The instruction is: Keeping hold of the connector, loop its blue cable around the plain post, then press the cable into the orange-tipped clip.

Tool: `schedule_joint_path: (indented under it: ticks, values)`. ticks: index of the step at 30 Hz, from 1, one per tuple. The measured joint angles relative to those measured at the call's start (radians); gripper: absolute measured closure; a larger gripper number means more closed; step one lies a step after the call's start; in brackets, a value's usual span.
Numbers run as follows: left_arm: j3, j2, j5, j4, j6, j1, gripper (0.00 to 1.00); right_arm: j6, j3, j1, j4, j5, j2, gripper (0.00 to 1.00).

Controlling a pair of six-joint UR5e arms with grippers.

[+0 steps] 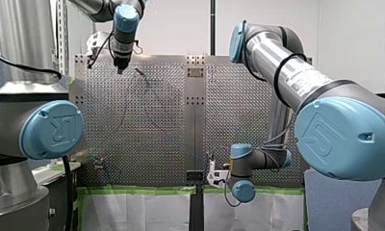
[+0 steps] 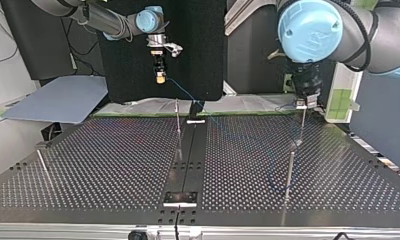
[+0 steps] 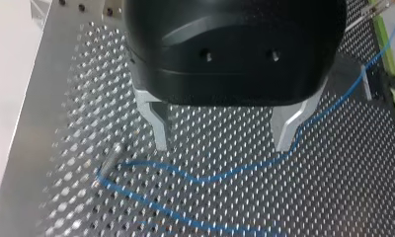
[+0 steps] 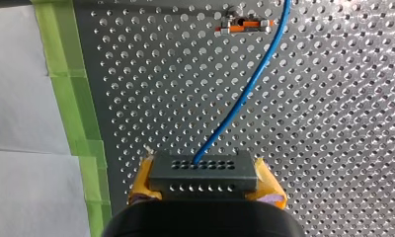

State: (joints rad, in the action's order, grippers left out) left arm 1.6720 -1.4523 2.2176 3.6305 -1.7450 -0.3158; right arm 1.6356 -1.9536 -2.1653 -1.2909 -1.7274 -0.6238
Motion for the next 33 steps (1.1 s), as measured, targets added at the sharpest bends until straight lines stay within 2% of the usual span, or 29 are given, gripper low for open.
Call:
schedule_joint_path:
  ticks: [11,18,21,33]
  values:
    - [-0.009,0.043,0.020,-0.019,0.031,0.014,0.00,0.001,0.000,0.000,0.003,0.000,0.000,1.00]
    - [-0.059,0.050,0.022,-0.046,0.059,0.017,0.00,0.001,0.000,0.000,0.000,0.004,0.000,1.00]
    - [-0.076,0.051,0.008,-0.057,0.080,0.018,0.00,0.001,0.000,0.000,-0.001,0.004,0.000,1.00]
    - [-0.091,0.038,-0.100,-0.097,0.190,0.020,0.00,0.002,0.001,0.000,0.001,0.007,0.000,1.00]
